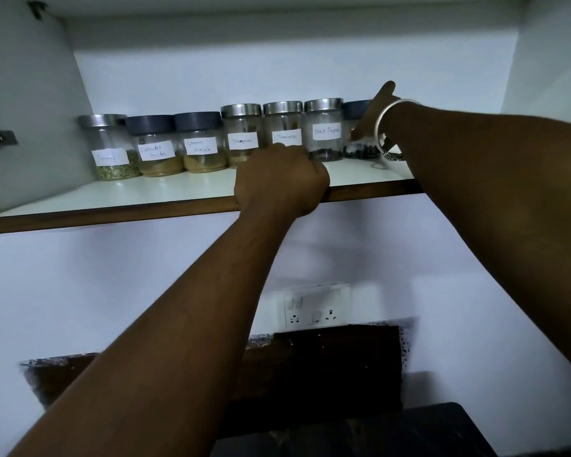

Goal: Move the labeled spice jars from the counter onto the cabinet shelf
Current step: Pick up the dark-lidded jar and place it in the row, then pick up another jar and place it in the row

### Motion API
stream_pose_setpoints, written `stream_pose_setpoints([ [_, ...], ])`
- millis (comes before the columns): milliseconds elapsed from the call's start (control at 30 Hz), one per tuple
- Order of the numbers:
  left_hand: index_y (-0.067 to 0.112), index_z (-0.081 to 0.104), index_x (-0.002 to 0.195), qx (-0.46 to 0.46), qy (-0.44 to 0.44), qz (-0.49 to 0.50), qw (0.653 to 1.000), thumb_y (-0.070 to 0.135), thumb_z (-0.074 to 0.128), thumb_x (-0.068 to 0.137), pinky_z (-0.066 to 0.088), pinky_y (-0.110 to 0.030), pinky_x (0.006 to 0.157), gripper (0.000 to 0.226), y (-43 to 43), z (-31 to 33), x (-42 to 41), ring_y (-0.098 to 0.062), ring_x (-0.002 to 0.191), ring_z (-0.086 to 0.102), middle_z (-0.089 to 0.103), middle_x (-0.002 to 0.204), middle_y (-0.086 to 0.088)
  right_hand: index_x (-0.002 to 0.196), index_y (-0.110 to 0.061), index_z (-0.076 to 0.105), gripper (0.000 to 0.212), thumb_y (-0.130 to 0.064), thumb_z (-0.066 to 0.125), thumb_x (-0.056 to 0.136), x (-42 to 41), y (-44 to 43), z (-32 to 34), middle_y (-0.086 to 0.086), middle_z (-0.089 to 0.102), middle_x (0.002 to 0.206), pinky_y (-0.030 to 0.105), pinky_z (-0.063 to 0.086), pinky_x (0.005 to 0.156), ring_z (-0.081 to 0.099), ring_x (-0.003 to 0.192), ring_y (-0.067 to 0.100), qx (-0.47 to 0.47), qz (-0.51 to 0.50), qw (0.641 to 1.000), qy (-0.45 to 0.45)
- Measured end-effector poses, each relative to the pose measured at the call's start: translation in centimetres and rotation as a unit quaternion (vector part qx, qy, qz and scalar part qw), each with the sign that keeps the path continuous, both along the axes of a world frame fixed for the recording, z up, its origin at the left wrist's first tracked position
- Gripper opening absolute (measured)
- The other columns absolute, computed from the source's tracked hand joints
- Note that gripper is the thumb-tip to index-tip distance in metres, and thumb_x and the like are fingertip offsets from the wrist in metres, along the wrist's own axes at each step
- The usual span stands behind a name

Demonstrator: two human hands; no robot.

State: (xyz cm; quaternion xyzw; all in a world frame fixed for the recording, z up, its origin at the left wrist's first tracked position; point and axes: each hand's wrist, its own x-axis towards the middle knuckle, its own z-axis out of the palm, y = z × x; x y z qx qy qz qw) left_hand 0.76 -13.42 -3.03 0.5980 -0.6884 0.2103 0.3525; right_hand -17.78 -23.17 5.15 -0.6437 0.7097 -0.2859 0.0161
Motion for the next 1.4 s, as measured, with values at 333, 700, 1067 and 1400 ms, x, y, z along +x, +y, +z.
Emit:
stream_pose_setpoints([
  [333, 0.020, 0.061, 0.077, -0.008, -0.005, -0.006, 1.000, 0.037, 0.038, 0.096, 0.022, -0.027, 0.051, 0.035, -0.2, 0.1, 0.2, -0.018, 0.060, 0.044, 0.047, 0.067, 0.004, 0.153, 0.006, 0.030, 0.114, -0.052, 0.086, 0.073, -1.1, -1.7, -1.5, 0.032, 0.039, 0.152, 0.056, 0.034, 0.117, 0.040, 0.141, 0.049, 0.010, 0.007, 0.999, -0.044],
  [700, 0.018, 0.070, 0.090, -0.005, 0.007, -0.059, 0.998, 0.037, 0.039, 0.094, 0.036, -0.031, 0.064, 0.036, 1.2, 0.2, 0.4, -0.026, 0.081, 0.060, 0.068, 0.088, -0.002, 0.068, -0.016, 0.055, 0.042, -0.044, 0.085, 0.078, -4.1, 6.5, -2.4, 0.005, 0.061, 0.079, 0.031, 0.040, 0.078, 0.056, 0.085, 0.028, 0.051, 0.027, 0.998, 0.039],
  [1067, -0.002, 0.065, 0.096, -0.071, 0.186, -0.335, 0.921, 0.002, 0.052, 0.084, 0.053, -0.040, 0.083, 0.019, 11.6, -6.8, 3.4, -0.018, 0.092, 0.064, 0.066, 0.093, -0.002, 0.106, -0.006, 0.066, 0.031, -0.029, 0.069, 0.085, 3.8, 21.5, -14.6, 0.002, 0.063, 0.091, 0.028, 0.045, 0.074, 0.057, 0.084, 0.016, -0.255, 0.180, 0.946, -0.083],
  [1400, 0.020, 0.070, 0.093, 0.248, 0.350, -0.176, 0.886, -0.008, 0.064, 0.090, 0.054, -0.021, 0.080, 0.029, 28.8, -36.8, 13.4, 0.000, 0.087, 0.069, 0.074, 0.092, 0.013, 0.136, -0.018, 0.045, 0.074, -0.053, 0.072, 0.078, 11.4, 37.7, -47.3, 0.006, 0.057, 0.133, 0.042, 0.053, 0.096, 0.060, 0.117, 0.022, 0.157, 0.376, 0.910, -0.080],
])
